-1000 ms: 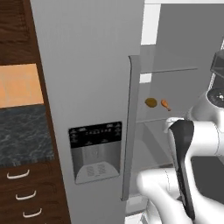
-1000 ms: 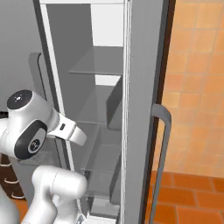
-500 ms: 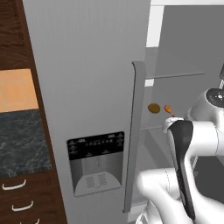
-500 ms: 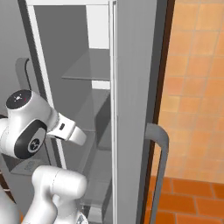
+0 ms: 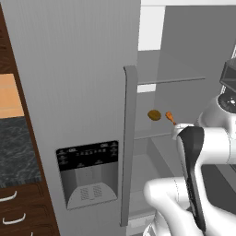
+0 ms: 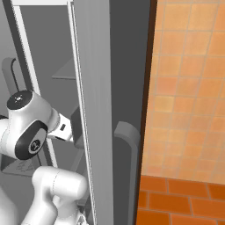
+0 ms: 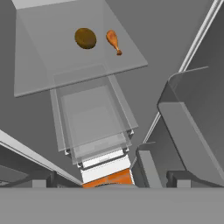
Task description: Place one avocado and one chicken drumstick in each tupperware on the nearby counter, to pack two identical lunches.
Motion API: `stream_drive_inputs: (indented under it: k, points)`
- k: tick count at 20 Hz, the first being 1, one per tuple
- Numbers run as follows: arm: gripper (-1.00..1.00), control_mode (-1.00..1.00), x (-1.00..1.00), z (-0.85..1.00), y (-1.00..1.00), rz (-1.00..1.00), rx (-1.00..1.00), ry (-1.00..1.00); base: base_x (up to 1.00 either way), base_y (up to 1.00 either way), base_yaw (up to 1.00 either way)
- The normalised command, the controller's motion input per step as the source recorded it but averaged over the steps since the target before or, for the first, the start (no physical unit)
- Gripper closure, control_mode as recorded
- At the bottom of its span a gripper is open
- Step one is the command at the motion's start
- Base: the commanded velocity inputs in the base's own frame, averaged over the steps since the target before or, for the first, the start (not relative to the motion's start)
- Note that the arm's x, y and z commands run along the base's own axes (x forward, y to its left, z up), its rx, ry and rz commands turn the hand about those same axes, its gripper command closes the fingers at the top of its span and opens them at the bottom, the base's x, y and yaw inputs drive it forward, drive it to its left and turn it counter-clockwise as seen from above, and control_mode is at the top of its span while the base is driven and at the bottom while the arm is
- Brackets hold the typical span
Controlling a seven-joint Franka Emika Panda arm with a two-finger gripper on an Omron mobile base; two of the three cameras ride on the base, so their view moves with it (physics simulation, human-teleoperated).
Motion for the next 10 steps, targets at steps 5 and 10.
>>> stream_drive_inputs:
  k: [5,10]
  points:
    - [-1.00,-1.00,0.58,-0.24,0.08,0.00,0.00,-0.04,0.00,0.00,0.00]
    - [-1.00,-1.00,0.98,-0.55,0.04,0.06,0.00,-0.01,0.00,0.00,0.00]
